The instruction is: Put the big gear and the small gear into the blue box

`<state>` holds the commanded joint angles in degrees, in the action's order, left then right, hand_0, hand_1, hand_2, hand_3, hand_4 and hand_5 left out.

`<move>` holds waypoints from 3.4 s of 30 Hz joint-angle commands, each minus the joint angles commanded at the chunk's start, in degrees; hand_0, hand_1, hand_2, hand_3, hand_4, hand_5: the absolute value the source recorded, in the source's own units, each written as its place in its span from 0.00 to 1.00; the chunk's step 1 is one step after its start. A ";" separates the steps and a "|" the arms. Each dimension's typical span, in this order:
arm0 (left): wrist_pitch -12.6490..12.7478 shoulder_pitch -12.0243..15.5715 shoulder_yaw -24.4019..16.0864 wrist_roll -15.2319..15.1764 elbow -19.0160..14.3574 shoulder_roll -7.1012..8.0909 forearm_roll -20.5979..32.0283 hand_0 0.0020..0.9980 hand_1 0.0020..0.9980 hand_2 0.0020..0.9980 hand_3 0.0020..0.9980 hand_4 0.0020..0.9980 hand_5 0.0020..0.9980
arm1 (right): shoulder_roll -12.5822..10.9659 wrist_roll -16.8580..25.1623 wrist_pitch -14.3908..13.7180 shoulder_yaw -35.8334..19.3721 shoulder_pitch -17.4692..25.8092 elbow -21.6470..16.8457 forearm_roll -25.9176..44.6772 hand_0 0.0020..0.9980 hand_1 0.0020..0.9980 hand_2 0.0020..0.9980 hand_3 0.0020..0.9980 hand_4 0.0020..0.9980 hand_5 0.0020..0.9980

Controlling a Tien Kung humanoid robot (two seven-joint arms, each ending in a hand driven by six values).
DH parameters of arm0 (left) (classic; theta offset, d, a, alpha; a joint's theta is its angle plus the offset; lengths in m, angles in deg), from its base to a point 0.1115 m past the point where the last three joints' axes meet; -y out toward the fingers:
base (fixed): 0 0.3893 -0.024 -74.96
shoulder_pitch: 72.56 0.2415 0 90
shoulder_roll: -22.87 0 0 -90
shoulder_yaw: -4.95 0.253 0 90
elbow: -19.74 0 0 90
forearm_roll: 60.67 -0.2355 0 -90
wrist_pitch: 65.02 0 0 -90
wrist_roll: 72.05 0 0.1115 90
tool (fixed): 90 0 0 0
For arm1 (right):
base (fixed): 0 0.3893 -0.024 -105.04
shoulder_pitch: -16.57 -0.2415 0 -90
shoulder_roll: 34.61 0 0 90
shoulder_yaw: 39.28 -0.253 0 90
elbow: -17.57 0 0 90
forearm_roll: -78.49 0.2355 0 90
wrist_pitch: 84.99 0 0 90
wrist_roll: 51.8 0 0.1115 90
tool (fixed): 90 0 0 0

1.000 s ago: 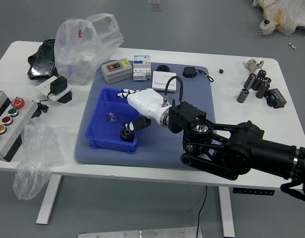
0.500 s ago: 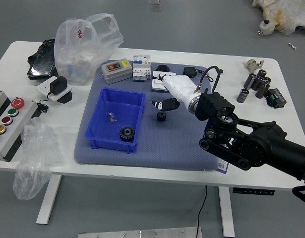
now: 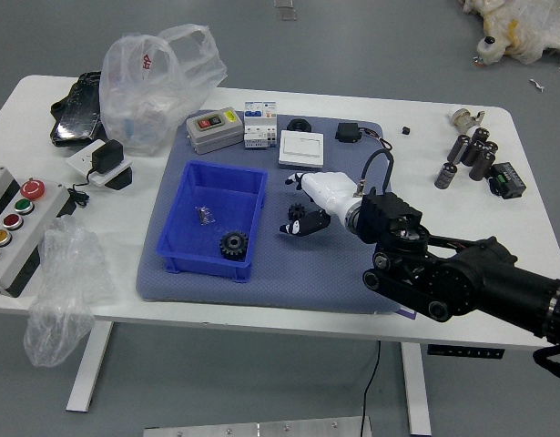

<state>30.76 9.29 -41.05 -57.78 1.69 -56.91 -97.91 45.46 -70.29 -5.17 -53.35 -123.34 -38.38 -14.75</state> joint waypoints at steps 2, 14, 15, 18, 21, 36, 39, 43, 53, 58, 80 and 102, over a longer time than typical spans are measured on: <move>0.00 -0.08 0.05 -0.08 0.02 0.06 0.03 0.66 0.62 0.60 0.76 0.75 0.65 | 0.33 0.11 -0.26 0.67 -0.14 0.53 0.40 0.37 0.56 0.74 0.79 0.87 0.41; 0.01 -0.31 0.49 -0.47 0.08 0.15 0.54 0.66 0.62 0.60 0.76 0.75 0.65 | 1.02 0.80 -2.95 3.03 -0.60 1.60 0.99 0.30 0.43 0.49 0.63 0.47 0.13; 0.01 -0.32 0.55 -0.52 0.10 0.15 0.59 0.66 0.62 0.60 0.76 0.75 0.65 | 0.99 0.80 -3.11 3.06 -0.63 1.59 0.85 0.30 0.43 0.49 0.63 0.47 0.13; 0.00 -0.34 0.73 -0.68 0.12 0.12 0.79 0.66 0.62 0.60 0.76 0.75 0.65 | 0.88 0.69 -3.32 3.11 -0.72 1.57 0.41 0.28 0.42 0.49 0.63 0.39 0.11; 0.00 -0.33 0.81 -0.77 0.13 0.09 0.88 0.66 0.62 0.60 0.76 0.75 0.65 | 0.71 0.59 -3.35 3.12 -0.83 1.56 0.10 0.28 0.42 0.49 0.63 0.39 0.11; 0.11 -0.21 0.99 -1.00 0.14 0.03 1.25 0.66 0.62 0.60 0.76 0.75 0.66 | -0.98 0.42 -3.55 0.31 -1.98 -0.57 -1.78 0.28 0.42 0.49 0.63 0.37 0.12; 0.11 -0.19 0.98 -0.98 0.13 0.04 1.23 0.66 0.62 0.60 0.76 0.75 0.66 | -1.09 0.23 -3.61 -0.60 -2.53 -1.97 -2.70 0.28 0.42 0.49 0.63 0.37 0.12; 0.08 -0.25 1.06 -1.05 0.14 -0.02 1.26 0.66 0.62 0.60 0.76 0.75 0.66 | -0.78 -0.05 -3.42 -0.95 -2.77 -2.56 -3.48 0.28 0.42 0.53 0.65 0.37 0.14; 0.14 -0.11 0.83 -0.87 0.10 0.00 1.12 0.66 0.62 0.60 0.76 0.75 0.67 | -1.63 -4.47 4.27 -2.23 -1.95 -3.23 -5.03 0.33 0.48 0.87 0.89 0.76 0.32; 0.10 -0.20 0.98 -0.97 0.12 -0.03 1.21 0.66 0.62 0.60 0.76 0.75 0.67 | -1.58 -5.03 5.56 -1.80 -1.95 -3.12 -4.57 0.32 0.44 0.88 0.91 0.84 0.36; -0.02 -0.13 0.44 -0.70 0.09 0.27 0.43 0.66 0.62 0.60 0.76 0.75 0.68 | 1.53 -1.15 0.06 5.60 -2.40 3.41 3.77 0.28 0.36 0.59 0.66 0.56 0.29; 0.12 -0.08 0.64 -0.99 0.11 0.17 0.89 0.66 0.62 0.60 0.76 0.75 0.69 | -2.42 -1.30 0.74 -1.40 -4.01 -1.27 -3.44 0.25 0.34 0.54 0.65 0.47 0.19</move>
<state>30.88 9.21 -40.41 -58.77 1.80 -56.74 -97.02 43.04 -71.59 -4.44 -54.75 -127.35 -39.65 -18.19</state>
